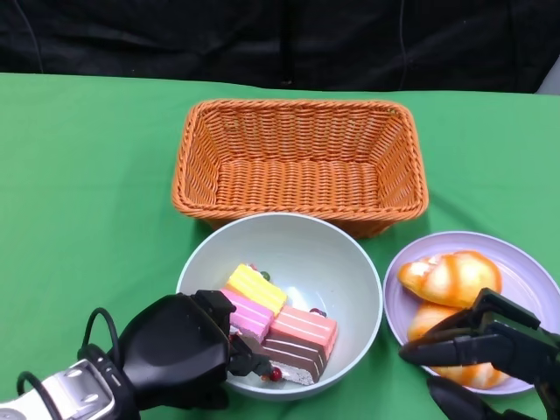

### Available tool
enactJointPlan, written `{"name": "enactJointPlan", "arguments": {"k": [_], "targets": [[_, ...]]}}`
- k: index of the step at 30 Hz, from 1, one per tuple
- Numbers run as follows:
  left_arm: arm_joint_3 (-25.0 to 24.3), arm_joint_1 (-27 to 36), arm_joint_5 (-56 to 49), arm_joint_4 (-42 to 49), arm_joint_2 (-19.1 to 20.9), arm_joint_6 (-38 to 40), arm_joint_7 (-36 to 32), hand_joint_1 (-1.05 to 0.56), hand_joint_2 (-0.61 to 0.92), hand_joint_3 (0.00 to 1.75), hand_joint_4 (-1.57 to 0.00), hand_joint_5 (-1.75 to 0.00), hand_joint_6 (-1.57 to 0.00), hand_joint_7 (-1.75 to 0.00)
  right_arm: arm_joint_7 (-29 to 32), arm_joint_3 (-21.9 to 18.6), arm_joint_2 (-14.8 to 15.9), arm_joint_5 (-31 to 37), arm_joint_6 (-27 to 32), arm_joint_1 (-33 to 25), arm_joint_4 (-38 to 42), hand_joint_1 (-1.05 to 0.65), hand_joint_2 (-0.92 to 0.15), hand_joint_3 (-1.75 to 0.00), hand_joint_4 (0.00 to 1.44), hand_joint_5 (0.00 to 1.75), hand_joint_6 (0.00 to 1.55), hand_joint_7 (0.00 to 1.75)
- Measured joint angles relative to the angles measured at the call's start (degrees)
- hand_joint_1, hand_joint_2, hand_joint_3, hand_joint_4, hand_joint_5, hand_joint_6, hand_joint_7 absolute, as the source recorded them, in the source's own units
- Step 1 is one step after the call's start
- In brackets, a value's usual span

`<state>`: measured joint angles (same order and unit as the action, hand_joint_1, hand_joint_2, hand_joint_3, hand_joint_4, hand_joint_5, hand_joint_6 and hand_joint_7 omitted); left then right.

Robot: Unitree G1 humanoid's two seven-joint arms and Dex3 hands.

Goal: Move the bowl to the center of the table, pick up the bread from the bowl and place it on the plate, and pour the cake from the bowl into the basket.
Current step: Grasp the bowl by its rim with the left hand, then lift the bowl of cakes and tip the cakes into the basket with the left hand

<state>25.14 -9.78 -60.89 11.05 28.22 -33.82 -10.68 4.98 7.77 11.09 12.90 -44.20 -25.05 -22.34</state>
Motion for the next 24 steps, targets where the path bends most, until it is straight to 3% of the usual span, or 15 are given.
{"name": "enactJointPlan", "arguments": {"k": [2,4,8,15,17,21,23,24], "targets": [[1.96,-1.63,-2.81,3.28,0.16,-0.98,-6.57,-0.34,0.79,0.0,-0.83,-1.5,-1.18,-0.3,0.3,0.0,-1.08,0.01,-1.06,0.17,0.87,-0.25,-0.75,-0.66,0.6,1.31,0.63,0.96],[4.03,-3.54,-5.56,6.8,0.34,-2.43,-13.88,-0.31,0.77,0.0,-0.94,-1.7,-1.23,-0.45,0.38,-0.08,-1.87,-0.02,-1.98,0.69,1.49,-0.26,-0.75,-0.66,0.6,1.33,0.61,0.98],[6.75,-5.3,-8.82,10.03,0.93,-3.6,-23.74,-0.33,0.8,0.01,-1.0,-1.74,-0.96,-1.15,0.41,-0.37,-2.81,0.04,-3.42,1.37,2.62,-0.27,-0.75,-0.65,0.59,1.35,0.59,1.0],[7.12,-5.2,-9.17,5.24,5.79,-4.52,-27.69,-0.4,0.82,0.01,-1.0,-1.75,-0.84,-1.44,0.38,-1.14,-4.17,0.25,-5.48,2.2,4.15,-0.29,-0.78,-0.61,0.56,1.37,0.56,1.01],[5.85,-3.92,-7.46,3.01,6.88,-5.15,-27.89,-0.27,0.86,0.04,-1.02,-1.75,-0.8,-1.66,0.33,-1.34,-4.29,0.45,-6.03,2.46,4.61,-0.31,-0.83,-0.54,0.55,1.36,0.55,1.01],[3.81,-1.68,-3.92,-0.4,8.03,-6.41,-27.79,-0.21,0.88,0.06,-1.02,-1.75,-0.79,-1.74,0.31,-1.88,-4.63,0.97,-6.54,2.6,5.24,-0.32,-0.86,-0.48,0.55,1.36,0.55,1.01],[1.86,1.0,0.56,-3.25,9.25,-7.0,-24.23,-0.16,0.47,1.04,-1.01,-1.75,-0.81,-1.75,0.28,-2.17,-4.84,1.04,-6.75,2.85,5.32,-0.34,-0.91,-0.41,0.53,1.37,0.52,1.02],[0.42,2.67,3.98,-5.58,10.63,-7.7,-21.48,-0.16,0.38,1.21,-1.01,-1.75,-0.81,-1.75,0.3,-2.38,-5.08,1.13,-6.91,2.69,5.39,-0.34,-0.91,-0.4,0.52,1.37,0.52,1.02]]}}
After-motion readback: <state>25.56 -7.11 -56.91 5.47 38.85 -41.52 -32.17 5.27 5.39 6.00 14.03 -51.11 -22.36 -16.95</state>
